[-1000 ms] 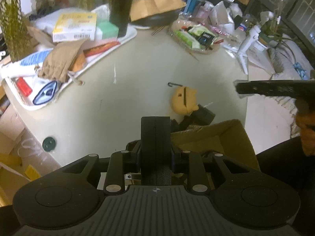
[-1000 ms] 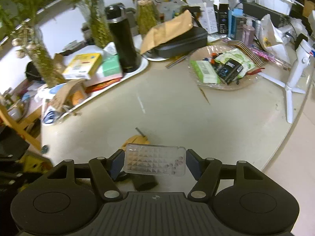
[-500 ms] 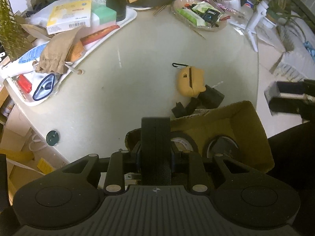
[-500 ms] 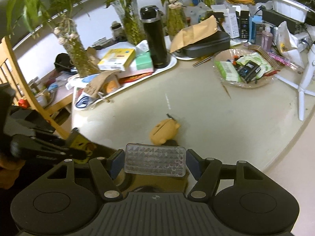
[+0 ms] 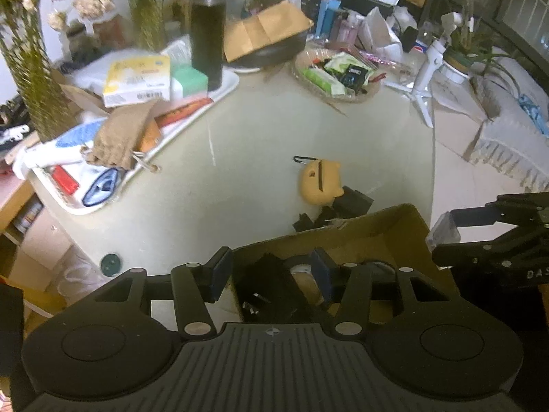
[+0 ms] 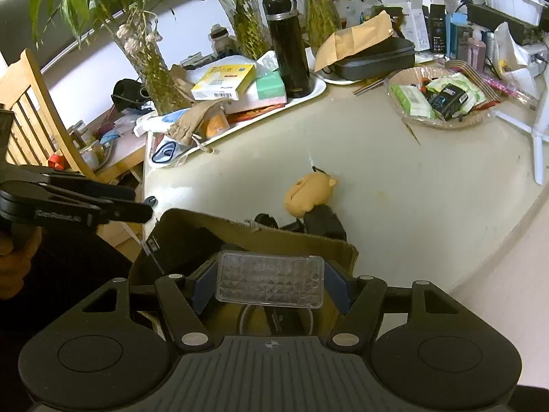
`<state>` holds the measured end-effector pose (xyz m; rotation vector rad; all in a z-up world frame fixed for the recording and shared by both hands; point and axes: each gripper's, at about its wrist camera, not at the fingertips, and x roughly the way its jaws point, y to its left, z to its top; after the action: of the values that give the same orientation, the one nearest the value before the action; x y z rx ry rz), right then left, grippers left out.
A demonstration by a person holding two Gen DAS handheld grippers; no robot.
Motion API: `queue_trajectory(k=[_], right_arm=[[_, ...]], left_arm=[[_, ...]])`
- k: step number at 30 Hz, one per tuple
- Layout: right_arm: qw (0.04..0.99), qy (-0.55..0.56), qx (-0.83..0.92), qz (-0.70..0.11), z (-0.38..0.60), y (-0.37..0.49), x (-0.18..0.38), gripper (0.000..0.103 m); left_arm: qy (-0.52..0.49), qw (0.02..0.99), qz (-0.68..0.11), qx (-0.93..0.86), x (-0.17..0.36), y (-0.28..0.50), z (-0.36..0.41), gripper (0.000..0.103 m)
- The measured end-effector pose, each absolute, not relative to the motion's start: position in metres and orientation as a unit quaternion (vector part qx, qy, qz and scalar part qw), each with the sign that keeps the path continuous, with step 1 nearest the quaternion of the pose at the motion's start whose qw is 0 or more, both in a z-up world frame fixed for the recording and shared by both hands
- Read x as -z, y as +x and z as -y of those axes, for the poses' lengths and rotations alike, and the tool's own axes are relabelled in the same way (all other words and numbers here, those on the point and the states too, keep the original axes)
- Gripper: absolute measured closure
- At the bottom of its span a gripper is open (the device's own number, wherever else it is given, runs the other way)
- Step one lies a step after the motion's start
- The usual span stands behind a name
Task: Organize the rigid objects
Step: 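Lower the charger and clear case into the box and open both grippers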
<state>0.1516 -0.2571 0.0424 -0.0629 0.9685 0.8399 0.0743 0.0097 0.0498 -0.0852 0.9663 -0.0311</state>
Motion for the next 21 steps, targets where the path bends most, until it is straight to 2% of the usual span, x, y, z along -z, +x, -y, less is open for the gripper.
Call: queue_trajectory(k=[18,19,21], right_arm=[[0.800,-0.028,-0.389,-0.456,0.233,0.159,-0.036,0.032],[0.799,-0.020,-0.390,-0.457,0.232,0.161,-0.036,0.031],[0.799,0.001,-0.389,-0.459,0.233,0.166,-0.036,0.022]], left_arm=[[-0.009,0.909,-0.416,0.004,-0.043,0.025,-0.007,0.053],[-0.009,0.911,-0.413,0.004,-0.043,0.024,-0.007,0.052],[-0.010,0.913,-0.408,0.002,-0.043,0.021,-0.008,0.051]])
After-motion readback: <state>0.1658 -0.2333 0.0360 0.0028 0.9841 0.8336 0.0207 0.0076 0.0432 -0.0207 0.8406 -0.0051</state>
